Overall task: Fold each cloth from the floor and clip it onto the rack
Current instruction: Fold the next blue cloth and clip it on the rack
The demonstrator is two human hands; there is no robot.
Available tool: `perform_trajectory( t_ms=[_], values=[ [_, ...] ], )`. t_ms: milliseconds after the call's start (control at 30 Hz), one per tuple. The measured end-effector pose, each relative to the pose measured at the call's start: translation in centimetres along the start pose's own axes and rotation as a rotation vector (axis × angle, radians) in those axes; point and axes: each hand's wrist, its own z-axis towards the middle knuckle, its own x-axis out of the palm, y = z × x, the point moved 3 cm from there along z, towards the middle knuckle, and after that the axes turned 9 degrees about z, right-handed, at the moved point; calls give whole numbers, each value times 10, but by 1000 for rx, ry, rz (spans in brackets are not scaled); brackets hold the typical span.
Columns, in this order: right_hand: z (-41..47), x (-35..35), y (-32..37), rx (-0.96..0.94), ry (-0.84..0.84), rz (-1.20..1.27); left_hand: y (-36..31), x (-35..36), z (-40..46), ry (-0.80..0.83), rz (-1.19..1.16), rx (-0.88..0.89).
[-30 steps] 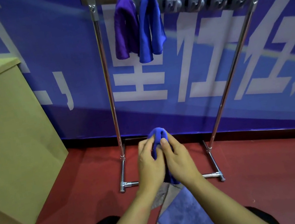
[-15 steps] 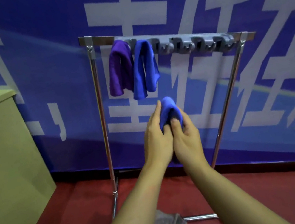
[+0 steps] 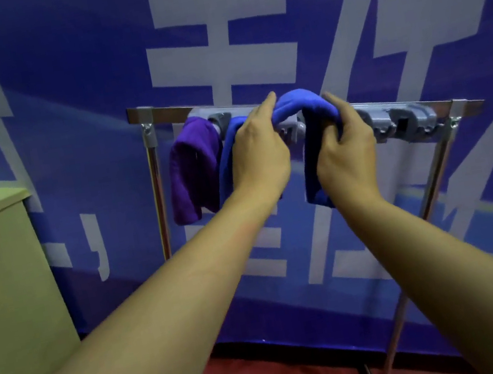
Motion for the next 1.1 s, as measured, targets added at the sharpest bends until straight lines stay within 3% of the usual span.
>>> perform_trajectory(
  t_ms=[167,300,633,1100],
  values=[
    [26,4,-10,-12,73,-114,10,11,28,53,90,73],
    [20,10,-30,39,192,-230,19,23,19,200,124,134],
    [-3,12,-42,72,172,-169,38,34,-8,185,65,41],
    [-37,-3,-66,182,215,-16,72,63,-61,290,-123,-26]
  ],
)
